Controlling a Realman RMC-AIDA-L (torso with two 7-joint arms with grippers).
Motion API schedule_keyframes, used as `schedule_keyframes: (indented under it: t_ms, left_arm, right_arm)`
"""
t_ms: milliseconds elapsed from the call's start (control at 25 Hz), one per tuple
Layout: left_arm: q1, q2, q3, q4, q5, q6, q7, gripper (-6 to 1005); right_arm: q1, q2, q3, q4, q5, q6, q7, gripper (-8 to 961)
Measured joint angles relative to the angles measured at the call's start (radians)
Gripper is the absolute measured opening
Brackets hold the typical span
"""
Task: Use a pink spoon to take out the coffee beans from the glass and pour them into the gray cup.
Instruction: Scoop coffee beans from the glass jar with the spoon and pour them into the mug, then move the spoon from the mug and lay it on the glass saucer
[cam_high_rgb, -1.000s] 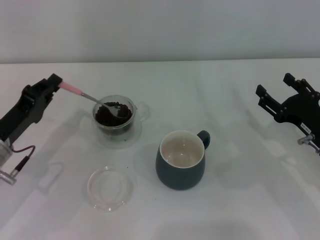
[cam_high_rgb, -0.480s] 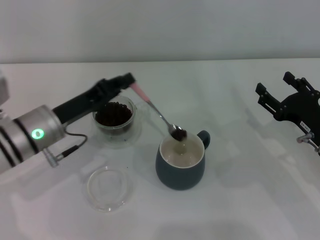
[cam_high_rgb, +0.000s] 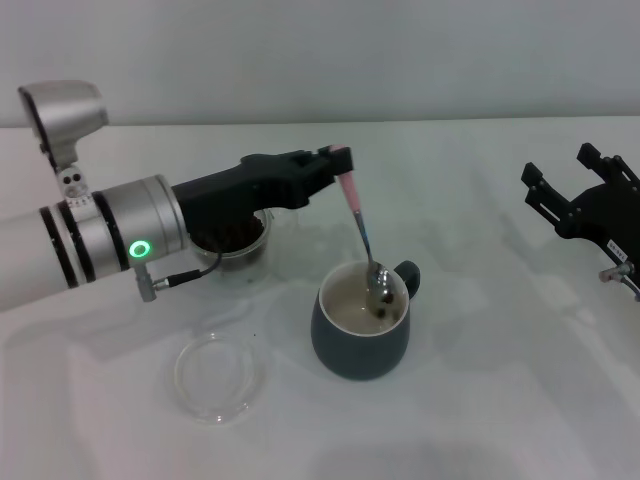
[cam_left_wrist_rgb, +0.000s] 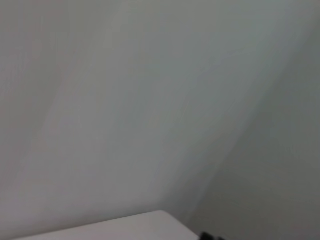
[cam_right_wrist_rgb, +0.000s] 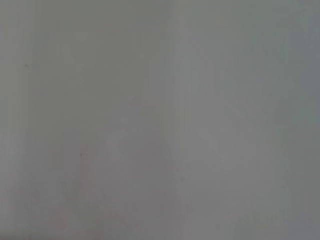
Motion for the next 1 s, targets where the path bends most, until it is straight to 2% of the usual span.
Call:
schedule_keyframes:
  t_ms: [280,440,560,600,640,680,760,800,1000]
  left_arm:
    - [0.004,-0.001,0.014,0.018,-0.005,-0.080,0.091,132]
    - [0.073,0.001,0.007,0.027,-0.113,-0.121,0.089,132]
    - [0.164,0.005,0.007,0.028,-0.259,-0.151,0.063,132]
    - [0.216,0.006,0.006,0.029,-0.332,-0.161,0.037,132]
    - [0.216,0.006,0.006,0.029,-0.332,-0.161,0.037,133]
    - [0.276,0.007,0.006,0.033,-0.414,-0.166,-0.002,133]
    - [0.362,0.007,0.007,0.041,-0.486,-0.170,-0.054,133]
    - [0.438,0.009,0.007,0.047,-0.508,-0.174,-0.089,133]
    - [0.582,0.013,0.007,0.044,-0.519,-0.178,-0.134,133]
  right_arm:
    - [-0.001,0.000,0.002,0.000,0.000,0.013,0.001,828]
    - [-0.001,0.000,0.002,0.000,0.000,0.014,0.001,828]
    - [0.000,-0.001,0.002,0.000,0.000,0.015,0.001,828]
    - [0.001,-0.001,0.002,0.000,0.000,0.015,0.001,828]
    - [0.002,-0.002,0.002,-0.001,0.000,0.015,0.001,828]
    - [0.003,-0.002,0.002,-0.003,0.000,0.015,0.001,828]
    - [0.006,-0.003,0.001,-0.006,0.000,0.015,0.000,828]
    - [0.008,-0.004,0.002,-0.008,0.000,0.015,0.000,828]
    - [0.011,-0.007,0.002,-0.014,0.009,0.017,-0.005,828]
